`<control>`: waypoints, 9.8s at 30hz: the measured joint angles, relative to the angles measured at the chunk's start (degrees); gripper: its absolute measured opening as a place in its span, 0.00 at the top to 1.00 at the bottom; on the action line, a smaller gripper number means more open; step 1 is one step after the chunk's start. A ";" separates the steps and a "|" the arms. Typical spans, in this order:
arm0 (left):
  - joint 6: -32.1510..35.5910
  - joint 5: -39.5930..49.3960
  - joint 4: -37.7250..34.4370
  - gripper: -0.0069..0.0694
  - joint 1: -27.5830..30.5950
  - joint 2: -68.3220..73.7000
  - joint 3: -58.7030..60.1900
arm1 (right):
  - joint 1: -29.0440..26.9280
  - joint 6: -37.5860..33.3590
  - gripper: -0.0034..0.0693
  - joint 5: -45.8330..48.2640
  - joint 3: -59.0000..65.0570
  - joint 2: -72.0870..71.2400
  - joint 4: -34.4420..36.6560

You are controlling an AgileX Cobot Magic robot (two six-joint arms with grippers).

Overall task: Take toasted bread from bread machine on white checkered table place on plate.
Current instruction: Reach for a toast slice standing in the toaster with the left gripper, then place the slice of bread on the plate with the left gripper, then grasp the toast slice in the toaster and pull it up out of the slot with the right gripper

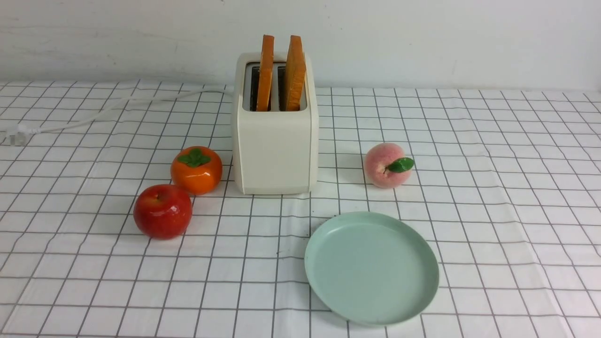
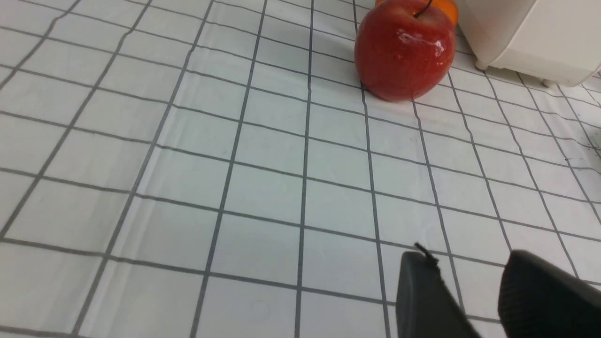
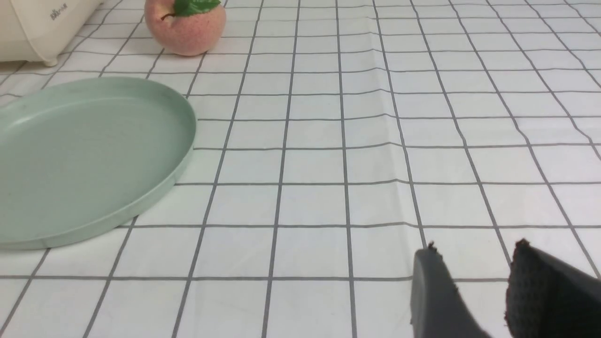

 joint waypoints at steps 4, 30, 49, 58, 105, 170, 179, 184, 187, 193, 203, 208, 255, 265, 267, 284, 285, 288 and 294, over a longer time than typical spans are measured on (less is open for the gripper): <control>0.00 0.00 0.00 0.60 0.00 0.00 0.00 | 0.00 0.00 0.62 0.00 0.00 0.00 0.00; -15.40 -28.55 -30.32 0.60 0.00 0.00 0.00 | 0.00 0.00 0.62 0.00 0.00 0.00 0.00; 1.04 24.37 -14.13 0.93 0.00 47.35 -46.31 | 0.00 0.00 0.62 0.00 0.00 0.00 0.00; 2.85 24.20 -11.16 0.93 -11.32 71.06 -68.38 | 0.00 0.00 0.62 0.00 0.00 0.00 0.00; -22.14 9.95 32.26 0.47 -20.92 123.82 -117.27 | 0.00 0.00 0.62 0.00 0.00 0.00 0.00; 84.02 -2.00 -93.40 0.76 -32.85 99.06 -61.18 | 0.00 0.00 0.62 0.00 0.00 0.00 -0.01; 85.24 -3.92 -93.45 0.76 -32.80 104.67 -63.95 | 0.00 0.00 0.62 0.00 0.00 0.00 -0.01; 85.52 -4.22 -93.60 0.76 -32.74 105.98 -64.02 | 0.00 0.00 0.62 0.00 0.00 0.00 -0.01; 85.81 -3.72 -93.60 0.76 -32.74 107.36 -64.07 | 0.00 0.00 0.62 0.00 0.00 0.00 -0.01; 90.63 -3.53 -93.72 0.75 -32.74 108.05 -64.19 | 0.00 0.00 0.62 0.00 0.00 0.00 -0.01; 92.76 -5.33 -93.78 0.47 -32.74 108.05 -65.66 | 0.00 0.00 0.62 0.00 0.00 0.00 -0.01; 93.42 -5.26 -93.78 0.38 -32.74 108.05 -65.91 | 0.00 0.00 0.62 0.00 0.00 0.00 -0.01; 102.17 -36.59 -95.81 0.93 -32.81 41.10 -37.57 | 0.00 0.00 0.62 0.00 0.00 0.00 0.04; 102.23 -36.25 -95.85 0.93 -32.81 38.58 -37.03 | 0.00 6.67 0.62 -4.97 0.56 0.00 0.51; 102.23 -36.25 -95.85 0.93 -32.81 38.58 -36.99 | 0.00 12.74 0.62 -9.08 0.53 0.00 5.08; 102.23 -36.44 -95.85 0.93 -32.81 38.58 -36.99 | 8.81 7.91 0.97 22.10 -36.03 29.99 15.15; 102.23 -36.44 -95.85 0.93 -32.81 38.58 -36.99 | 9.57 6.68 0.97 26.65 -40.12 34.69 15.15; 102.23 -36.44 -95.85 0.93 -32.81 38.58 -36.99 | 10.61 4.90 0.94 36.05 -51.43 49.90 15.09; 102.23 -36.72 -95.88 0.93 -32.81 38.58 -36.99 | 15.94 2.22 0.93 38.05 -71.27 71.00 15.10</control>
